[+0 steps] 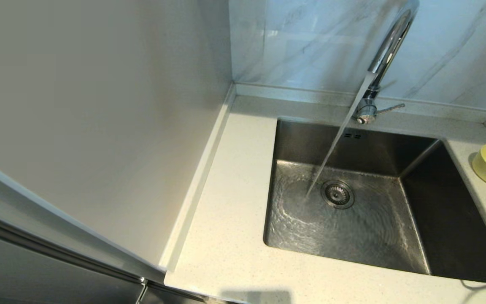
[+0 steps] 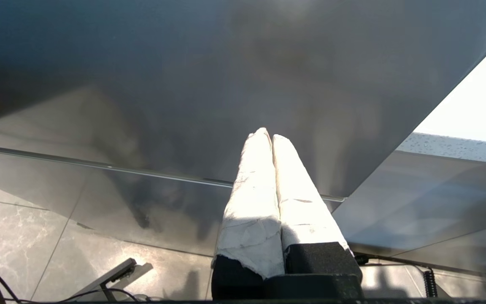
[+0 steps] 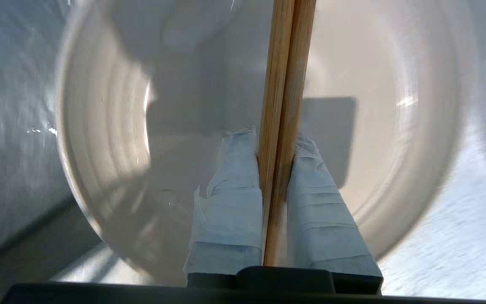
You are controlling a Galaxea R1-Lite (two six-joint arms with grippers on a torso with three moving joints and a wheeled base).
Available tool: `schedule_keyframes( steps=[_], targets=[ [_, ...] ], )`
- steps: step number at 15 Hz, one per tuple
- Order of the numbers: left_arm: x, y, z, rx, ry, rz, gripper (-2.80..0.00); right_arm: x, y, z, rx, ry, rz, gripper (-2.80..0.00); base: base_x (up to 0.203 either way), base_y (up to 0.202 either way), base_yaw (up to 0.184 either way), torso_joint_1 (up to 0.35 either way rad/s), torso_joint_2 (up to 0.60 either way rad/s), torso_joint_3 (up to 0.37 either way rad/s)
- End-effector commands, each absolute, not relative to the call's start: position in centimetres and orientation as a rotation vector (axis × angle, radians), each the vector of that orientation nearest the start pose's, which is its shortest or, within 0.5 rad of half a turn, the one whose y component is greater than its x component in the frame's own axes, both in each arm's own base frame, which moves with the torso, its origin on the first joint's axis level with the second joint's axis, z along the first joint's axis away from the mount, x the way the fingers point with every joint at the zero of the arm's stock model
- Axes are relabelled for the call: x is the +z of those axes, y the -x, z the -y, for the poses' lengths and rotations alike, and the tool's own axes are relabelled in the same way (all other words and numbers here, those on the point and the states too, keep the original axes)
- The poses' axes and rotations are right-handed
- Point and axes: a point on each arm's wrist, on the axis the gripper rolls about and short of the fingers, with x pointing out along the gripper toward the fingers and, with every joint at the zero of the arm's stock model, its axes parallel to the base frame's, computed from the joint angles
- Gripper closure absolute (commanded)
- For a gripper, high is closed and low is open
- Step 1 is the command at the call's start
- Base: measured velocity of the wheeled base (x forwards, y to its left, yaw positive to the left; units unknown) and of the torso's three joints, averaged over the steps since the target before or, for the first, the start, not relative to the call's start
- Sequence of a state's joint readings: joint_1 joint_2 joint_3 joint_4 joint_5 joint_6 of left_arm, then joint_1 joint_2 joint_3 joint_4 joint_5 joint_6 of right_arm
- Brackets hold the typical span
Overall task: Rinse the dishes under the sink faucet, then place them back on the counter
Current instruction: Pick up the chopsticks
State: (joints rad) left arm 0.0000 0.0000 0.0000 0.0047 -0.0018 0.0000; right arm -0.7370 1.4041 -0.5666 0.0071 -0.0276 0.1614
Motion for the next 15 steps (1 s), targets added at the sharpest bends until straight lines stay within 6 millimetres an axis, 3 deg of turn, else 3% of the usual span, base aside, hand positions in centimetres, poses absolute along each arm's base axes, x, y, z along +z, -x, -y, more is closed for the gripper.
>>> schedule_keyframes(
  steps=[1,5,11,15],
  targets=[
    [7.5,2.3,0.0,-0.002,0.000,-0.005,0.00,15.1,-13.4,12.2,-0.805,-0.401,-0.672,0.00,0.000,0.000,0.000,0.000,0.00,0.000],
    [7.5,2.3,0.0,-0.002,0.000,-0.005,0.00,16.4,-13.8,9.9,-0.713,-0.277,-0.609,0.00,0.000,0.000,0.000,0.000,0.00,0.000],
    [7.5,2.3,0.0,-0.002,0.000,-0.005,0.00,18.7,-16.3,3.8,-0.552,0.034,-0.472,0.00,0.000,0.000,0.000,0.000,0.00,0.000],
    [7.5,2.3,0.0,-0.002,0.000,-0.005,0.00,20.9,-17.6,0.2,-0.385,0.143,-0.379,0.00,0.000,0.000,0.000,0.000,0.00,0.000]
  ],
)
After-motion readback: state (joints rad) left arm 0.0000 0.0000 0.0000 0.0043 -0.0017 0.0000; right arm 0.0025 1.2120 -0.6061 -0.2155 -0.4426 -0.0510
